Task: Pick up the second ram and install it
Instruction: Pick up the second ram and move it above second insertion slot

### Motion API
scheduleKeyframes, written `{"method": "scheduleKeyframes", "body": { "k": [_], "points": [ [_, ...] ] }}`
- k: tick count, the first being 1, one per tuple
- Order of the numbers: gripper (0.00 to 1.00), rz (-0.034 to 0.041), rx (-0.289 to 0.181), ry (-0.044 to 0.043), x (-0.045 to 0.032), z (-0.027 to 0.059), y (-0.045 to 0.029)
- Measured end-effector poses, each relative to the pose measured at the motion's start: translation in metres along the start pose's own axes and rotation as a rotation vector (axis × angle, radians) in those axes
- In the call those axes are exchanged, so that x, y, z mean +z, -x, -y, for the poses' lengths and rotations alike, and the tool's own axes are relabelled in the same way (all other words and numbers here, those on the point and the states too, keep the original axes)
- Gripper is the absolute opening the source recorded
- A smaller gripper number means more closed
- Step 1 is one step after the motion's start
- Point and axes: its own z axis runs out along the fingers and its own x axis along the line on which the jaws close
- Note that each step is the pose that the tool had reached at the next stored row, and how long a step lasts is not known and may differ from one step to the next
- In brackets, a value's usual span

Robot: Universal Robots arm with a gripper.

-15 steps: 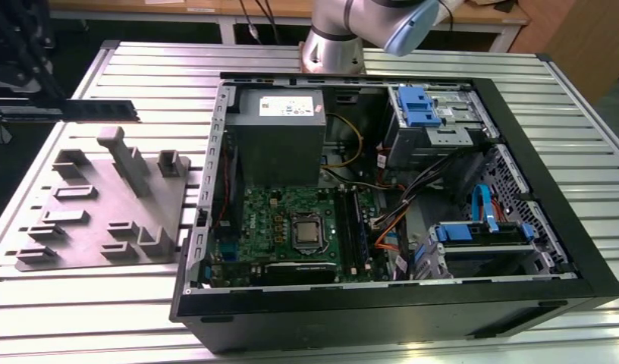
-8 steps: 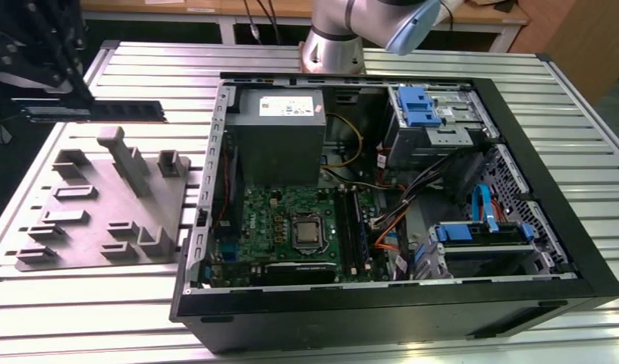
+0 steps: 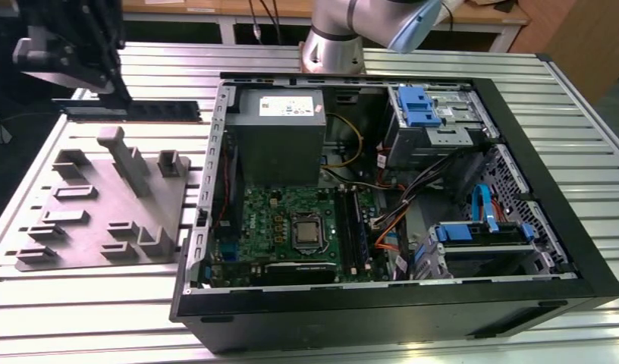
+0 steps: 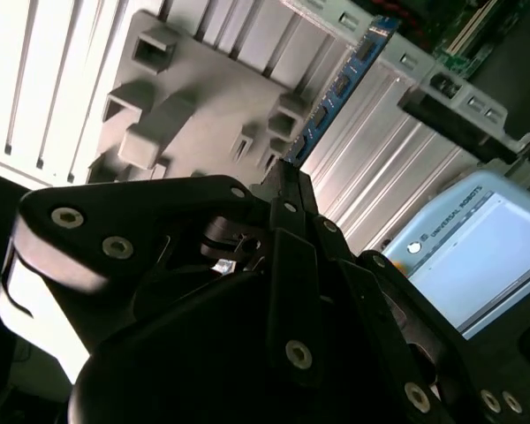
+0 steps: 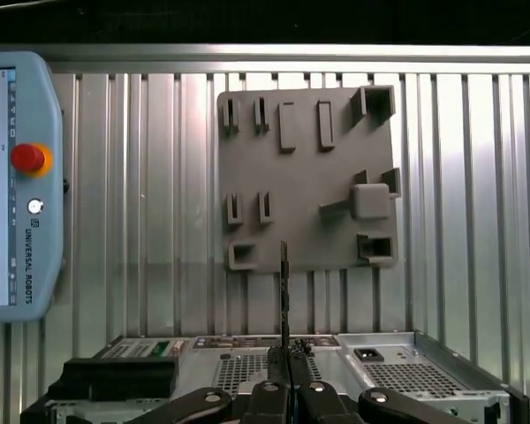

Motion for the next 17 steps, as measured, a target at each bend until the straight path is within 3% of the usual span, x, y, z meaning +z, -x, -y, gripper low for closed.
{"method": "scheduleKeyframes", "body": {
  "k": [17],
  "points": [
    [0.11, -0.0001, 0.0, 0.0046, -0.0018, 0.0771, 0.002]
  ]
}}
